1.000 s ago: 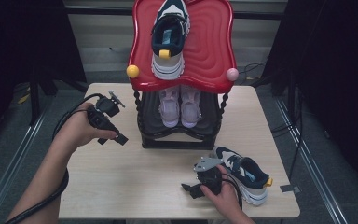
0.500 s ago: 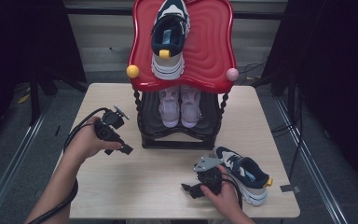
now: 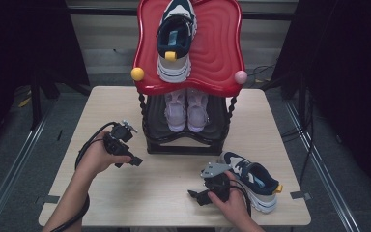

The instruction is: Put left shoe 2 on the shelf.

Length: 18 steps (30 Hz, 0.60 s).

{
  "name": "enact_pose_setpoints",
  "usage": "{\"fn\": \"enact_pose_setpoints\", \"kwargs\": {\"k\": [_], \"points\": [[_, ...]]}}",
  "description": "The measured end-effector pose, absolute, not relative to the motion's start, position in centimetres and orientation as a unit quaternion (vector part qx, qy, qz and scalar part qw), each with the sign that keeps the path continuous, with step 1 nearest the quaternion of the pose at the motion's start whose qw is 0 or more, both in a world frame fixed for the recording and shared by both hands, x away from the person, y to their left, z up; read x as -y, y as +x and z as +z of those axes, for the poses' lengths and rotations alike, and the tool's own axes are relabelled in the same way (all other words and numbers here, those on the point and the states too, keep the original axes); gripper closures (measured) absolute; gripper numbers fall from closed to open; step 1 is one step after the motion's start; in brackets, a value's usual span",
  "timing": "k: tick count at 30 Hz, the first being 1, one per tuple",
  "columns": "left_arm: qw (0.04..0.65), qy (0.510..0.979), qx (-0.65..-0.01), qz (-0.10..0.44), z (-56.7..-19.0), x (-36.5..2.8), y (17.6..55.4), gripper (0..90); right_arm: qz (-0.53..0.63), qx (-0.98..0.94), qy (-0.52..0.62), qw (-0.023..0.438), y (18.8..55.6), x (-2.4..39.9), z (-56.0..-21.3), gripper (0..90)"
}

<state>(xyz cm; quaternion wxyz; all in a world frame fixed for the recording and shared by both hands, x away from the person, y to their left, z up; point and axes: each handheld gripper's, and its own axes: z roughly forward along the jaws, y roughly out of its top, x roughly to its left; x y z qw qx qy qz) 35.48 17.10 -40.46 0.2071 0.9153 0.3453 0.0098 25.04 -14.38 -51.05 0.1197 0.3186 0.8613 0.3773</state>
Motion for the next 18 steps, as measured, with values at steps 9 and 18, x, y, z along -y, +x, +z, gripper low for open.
{"fn": "enact_pose_setpoints", "kwargs": {"k": [9,18], "points": [[0.23,0.905,-0.356,0.021,-42.6,-16.9,35.3,24.0,0.377,-0.862,0.318,0.12,25.0,14.4,-51.0,12.8],[0.252,0.897,-0.362,0.038,-45.0,-16.7,35.2,23.4,0.377,-0.862,0.318,0.12,25.0,14.4,-51.0,12.8]]}}
